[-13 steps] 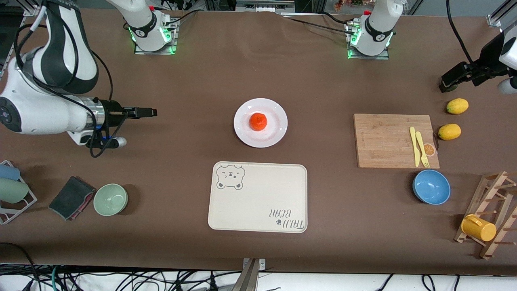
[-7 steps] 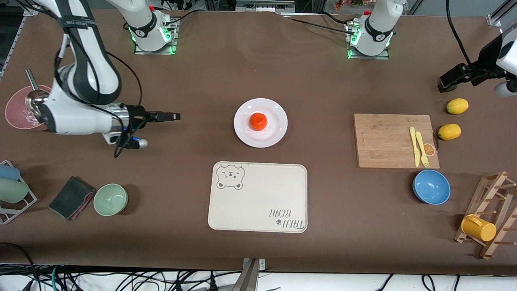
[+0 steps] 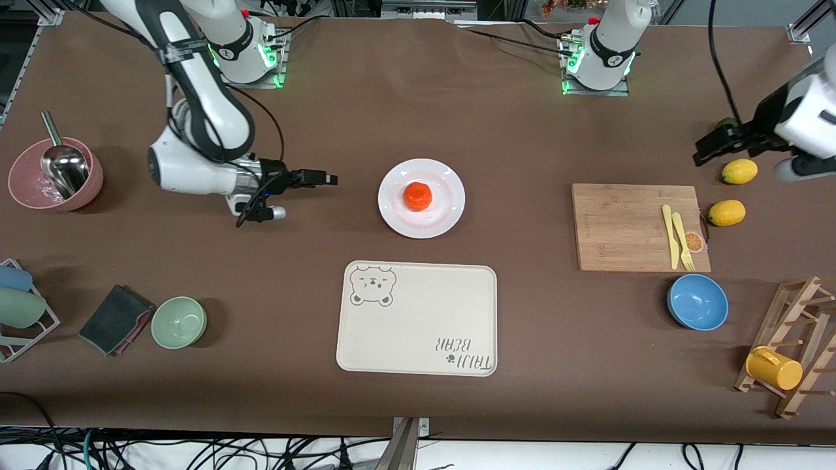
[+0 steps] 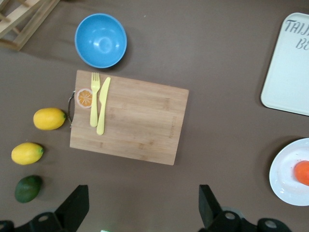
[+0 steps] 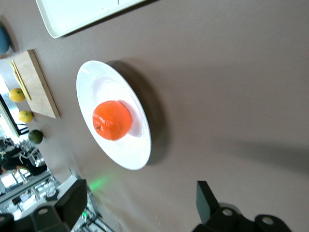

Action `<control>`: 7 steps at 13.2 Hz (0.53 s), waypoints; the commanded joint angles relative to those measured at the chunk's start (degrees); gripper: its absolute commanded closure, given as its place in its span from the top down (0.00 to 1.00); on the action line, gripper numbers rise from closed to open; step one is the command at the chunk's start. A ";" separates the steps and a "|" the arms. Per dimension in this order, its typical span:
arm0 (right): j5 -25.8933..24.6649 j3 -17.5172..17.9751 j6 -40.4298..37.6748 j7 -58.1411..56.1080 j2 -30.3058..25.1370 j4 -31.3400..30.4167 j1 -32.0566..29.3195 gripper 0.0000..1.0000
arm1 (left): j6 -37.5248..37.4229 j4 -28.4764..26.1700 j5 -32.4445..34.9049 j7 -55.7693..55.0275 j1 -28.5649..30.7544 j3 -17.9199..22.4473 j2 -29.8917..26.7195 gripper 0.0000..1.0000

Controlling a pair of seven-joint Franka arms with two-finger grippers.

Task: Place orange and plate with both arms
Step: 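Grasp the white plate rim with the right gripper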

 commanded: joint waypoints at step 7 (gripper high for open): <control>27.59 9.73 16.21 -21.09 8.90 -0.58 1.37 1.00 | -2.00 5.10 1.61 0.58 -1.10 -3.62 1.19 1.00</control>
